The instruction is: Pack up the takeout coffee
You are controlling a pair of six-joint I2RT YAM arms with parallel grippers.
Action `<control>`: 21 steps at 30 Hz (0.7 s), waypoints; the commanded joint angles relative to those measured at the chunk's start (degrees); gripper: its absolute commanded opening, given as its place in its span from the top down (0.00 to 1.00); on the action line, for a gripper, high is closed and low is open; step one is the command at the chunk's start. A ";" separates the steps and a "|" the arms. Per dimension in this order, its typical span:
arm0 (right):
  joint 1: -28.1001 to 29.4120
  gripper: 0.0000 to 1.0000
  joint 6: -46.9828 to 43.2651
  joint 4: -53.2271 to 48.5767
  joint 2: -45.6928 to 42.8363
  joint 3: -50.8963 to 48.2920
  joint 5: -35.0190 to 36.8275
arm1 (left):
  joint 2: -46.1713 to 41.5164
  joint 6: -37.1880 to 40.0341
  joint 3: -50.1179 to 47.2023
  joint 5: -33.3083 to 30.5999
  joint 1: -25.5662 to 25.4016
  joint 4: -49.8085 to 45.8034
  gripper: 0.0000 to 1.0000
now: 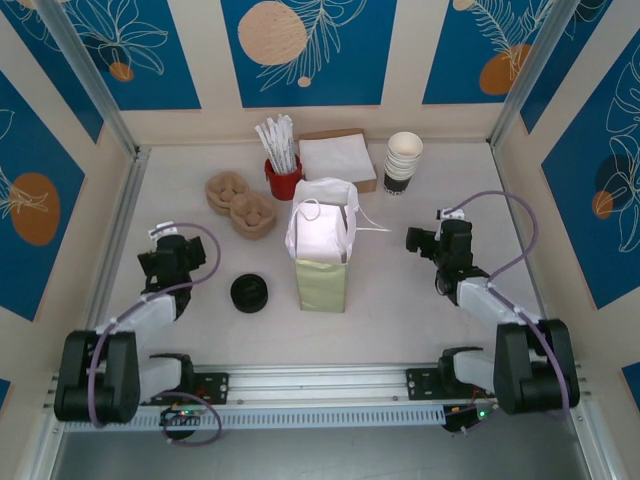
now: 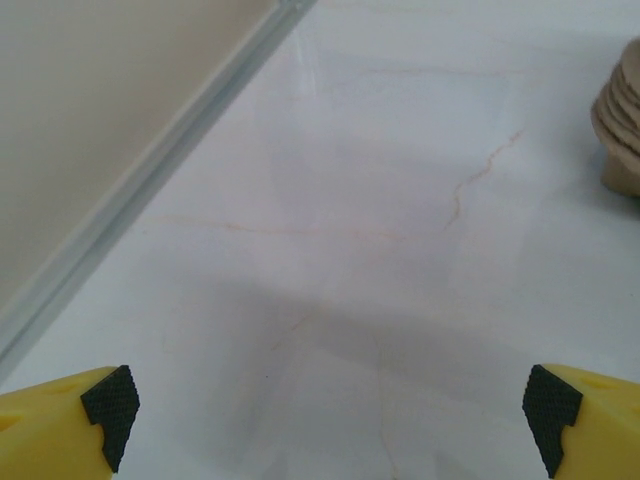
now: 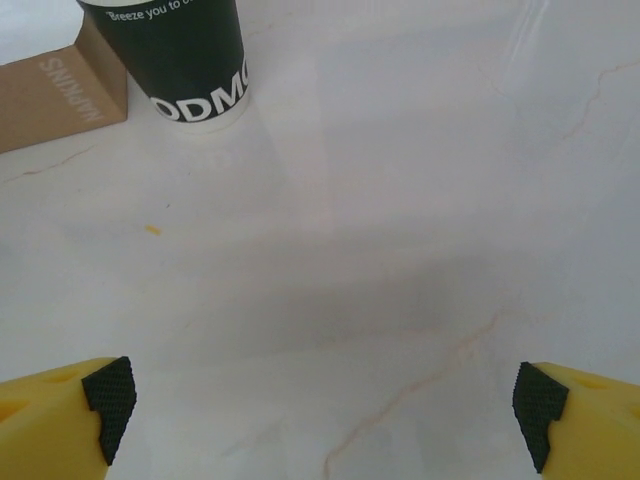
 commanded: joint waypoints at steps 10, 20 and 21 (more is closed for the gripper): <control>-1.39 0.01 -4.58 32.98 17.43 -3.37 -7.79 | 13.08 6.20 2.22 11.62 -0.79 20.10 0.00; -2.97 0.01 -4.15 31.96 17.51 -2.53 -11.70 | 19.21 10.20 0.90 12.67 -3.38 28.98 0.01; -2.96 0.01 -4.15 31.99 17.51 -2.51 -11.72 | 18.70 10.08 1.16 13.03 -3.43 27.69 0.01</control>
